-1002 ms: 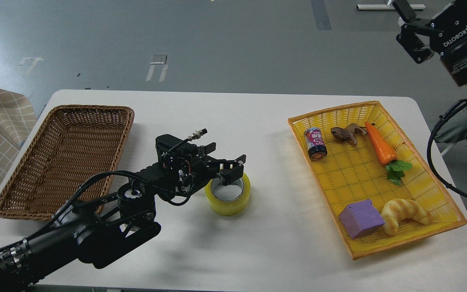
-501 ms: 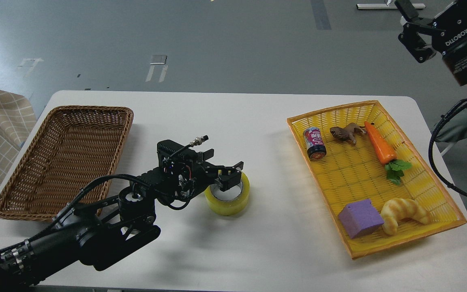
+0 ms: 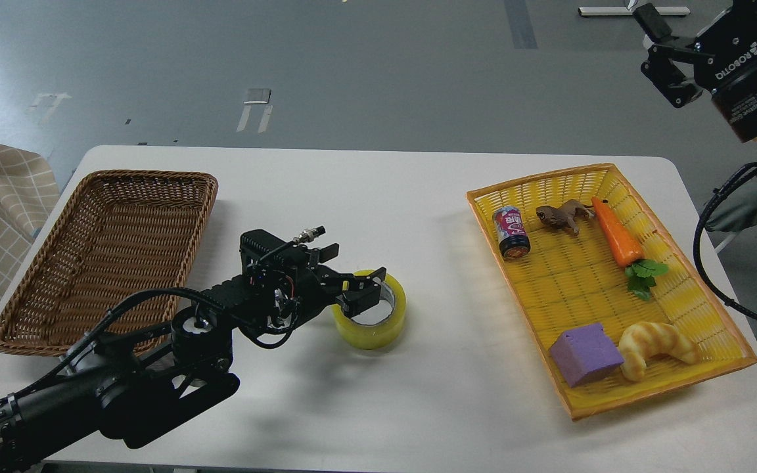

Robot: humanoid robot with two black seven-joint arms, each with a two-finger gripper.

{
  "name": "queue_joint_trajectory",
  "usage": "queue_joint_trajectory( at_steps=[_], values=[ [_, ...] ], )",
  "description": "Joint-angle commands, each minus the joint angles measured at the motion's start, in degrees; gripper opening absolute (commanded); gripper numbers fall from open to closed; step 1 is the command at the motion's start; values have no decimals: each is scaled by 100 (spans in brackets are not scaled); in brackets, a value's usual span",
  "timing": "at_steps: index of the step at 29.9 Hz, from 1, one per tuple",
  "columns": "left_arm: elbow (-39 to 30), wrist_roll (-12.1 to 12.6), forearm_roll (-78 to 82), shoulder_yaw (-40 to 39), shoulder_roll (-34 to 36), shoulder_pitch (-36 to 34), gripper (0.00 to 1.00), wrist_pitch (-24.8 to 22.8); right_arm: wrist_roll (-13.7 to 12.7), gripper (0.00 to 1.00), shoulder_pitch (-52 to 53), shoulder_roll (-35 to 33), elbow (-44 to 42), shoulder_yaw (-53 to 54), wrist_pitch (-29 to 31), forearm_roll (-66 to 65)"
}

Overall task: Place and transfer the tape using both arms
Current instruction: 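Reach the left gripper to the tape roll and grip its rim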

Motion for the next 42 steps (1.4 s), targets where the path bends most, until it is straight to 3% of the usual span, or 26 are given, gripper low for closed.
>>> queue_joint_trajectory(
  at_steps=[1,15,22,38,42],
  values=[
    [25,2,0,2,-10,101,98,65,0,100,0,0,-2,1,0,0],
    [78,-16,0,11,-45,198,98,162,0,100,-27,44,-2,1,0,0],
    [228,-226,8,20,-54,286,98,180,-35,100,-9,44,16,1,0,9],
    [500,-262,17,29,-133,374,96,188,-70,100,17,27,-2,10,-31,9],
    [702,-472,157,29,-159,374,91,188,-70,100,17,27,-11,10,-58,9]
  ],
)
